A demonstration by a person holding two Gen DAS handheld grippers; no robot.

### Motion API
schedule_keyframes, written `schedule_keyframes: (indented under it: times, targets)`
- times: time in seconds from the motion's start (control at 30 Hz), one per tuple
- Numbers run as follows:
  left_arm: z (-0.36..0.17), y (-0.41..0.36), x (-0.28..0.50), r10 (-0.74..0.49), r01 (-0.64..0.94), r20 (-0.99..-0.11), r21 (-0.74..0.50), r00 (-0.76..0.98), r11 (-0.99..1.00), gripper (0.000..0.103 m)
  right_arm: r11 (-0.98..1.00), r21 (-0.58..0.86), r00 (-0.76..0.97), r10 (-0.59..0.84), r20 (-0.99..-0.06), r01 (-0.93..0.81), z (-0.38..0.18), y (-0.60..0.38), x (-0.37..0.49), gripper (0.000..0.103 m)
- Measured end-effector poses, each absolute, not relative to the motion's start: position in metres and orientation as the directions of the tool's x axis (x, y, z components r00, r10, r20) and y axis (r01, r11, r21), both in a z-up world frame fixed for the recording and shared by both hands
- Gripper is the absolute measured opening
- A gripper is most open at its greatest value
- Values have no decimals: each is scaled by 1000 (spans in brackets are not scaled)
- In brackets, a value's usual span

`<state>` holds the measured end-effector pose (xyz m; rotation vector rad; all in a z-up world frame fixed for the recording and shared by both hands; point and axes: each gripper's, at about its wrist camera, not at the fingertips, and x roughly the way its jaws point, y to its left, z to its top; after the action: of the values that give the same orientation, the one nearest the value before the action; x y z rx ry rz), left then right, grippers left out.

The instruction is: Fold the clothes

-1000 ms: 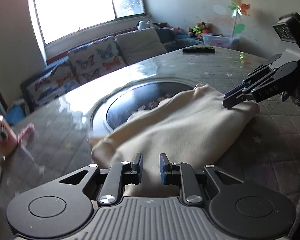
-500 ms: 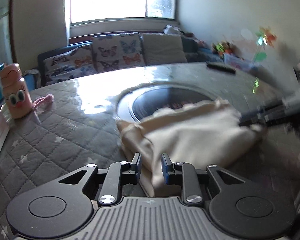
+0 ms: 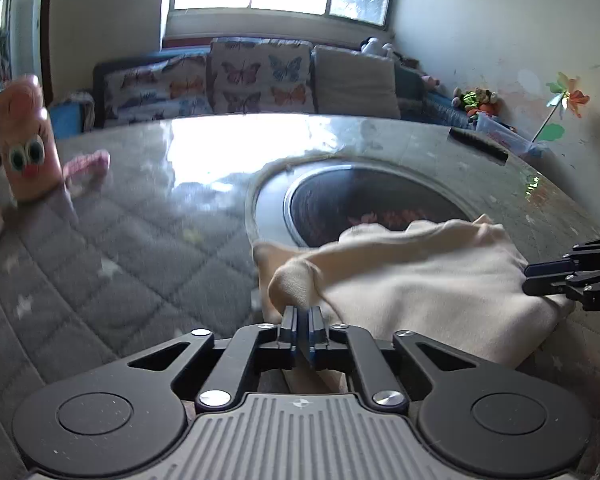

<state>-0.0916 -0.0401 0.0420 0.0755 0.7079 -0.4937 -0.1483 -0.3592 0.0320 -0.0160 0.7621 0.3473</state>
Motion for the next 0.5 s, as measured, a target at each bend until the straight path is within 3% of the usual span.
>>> schedule_keyframes:
  times: [0.17,0.27,0.5]
  targets:
    - [53,-48,-100,-381,504,-585,56,716,862,5,942,105,668,301,-681,-317,31,-358,-147,23]
    - [33,-56,-100,-332,521,-608,162,722,838,5,943,103,670,300,-679,-317,31,-357,-147,23]
    - [31,-52,-105,-343,530,-592,172,729,830,5,943,93,669,295,-682,-320,32,-355,-147,24]
